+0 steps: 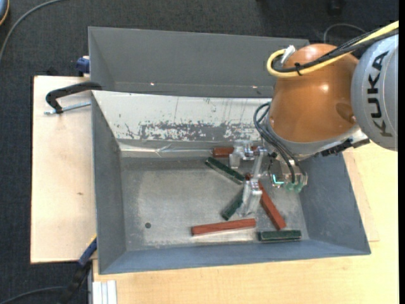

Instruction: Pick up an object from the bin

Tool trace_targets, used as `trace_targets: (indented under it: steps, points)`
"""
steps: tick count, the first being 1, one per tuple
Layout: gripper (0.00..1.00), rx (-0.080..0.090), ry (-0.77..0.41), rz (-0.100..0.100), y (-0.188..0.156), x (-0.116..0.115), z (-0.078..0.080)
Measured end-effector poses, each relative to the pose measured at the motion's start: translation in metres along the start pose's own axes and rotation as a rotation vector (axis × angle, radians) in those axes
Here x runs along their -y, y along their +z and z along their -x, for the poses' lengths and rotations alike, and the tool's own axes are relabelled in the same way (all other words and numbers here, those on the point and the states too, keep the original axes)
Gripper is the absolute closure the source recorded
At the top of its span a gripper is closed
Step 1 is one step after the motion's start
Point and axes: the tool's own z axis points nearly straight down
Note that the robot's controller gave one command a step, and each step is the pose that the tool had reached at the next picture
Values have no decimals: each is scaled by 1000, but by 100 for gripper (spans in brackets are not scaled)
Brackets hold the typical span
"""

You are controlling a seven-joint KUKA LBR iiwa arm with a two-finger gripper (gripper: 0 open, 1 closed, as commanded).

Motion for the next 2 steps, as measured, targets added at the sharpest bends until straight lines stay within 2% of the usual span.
trace_targets:
  steps: [1,2]
  points:
    - [0,7,-364,-1,170,56,-2]
    - [0,14,-140,1,138,28,1]
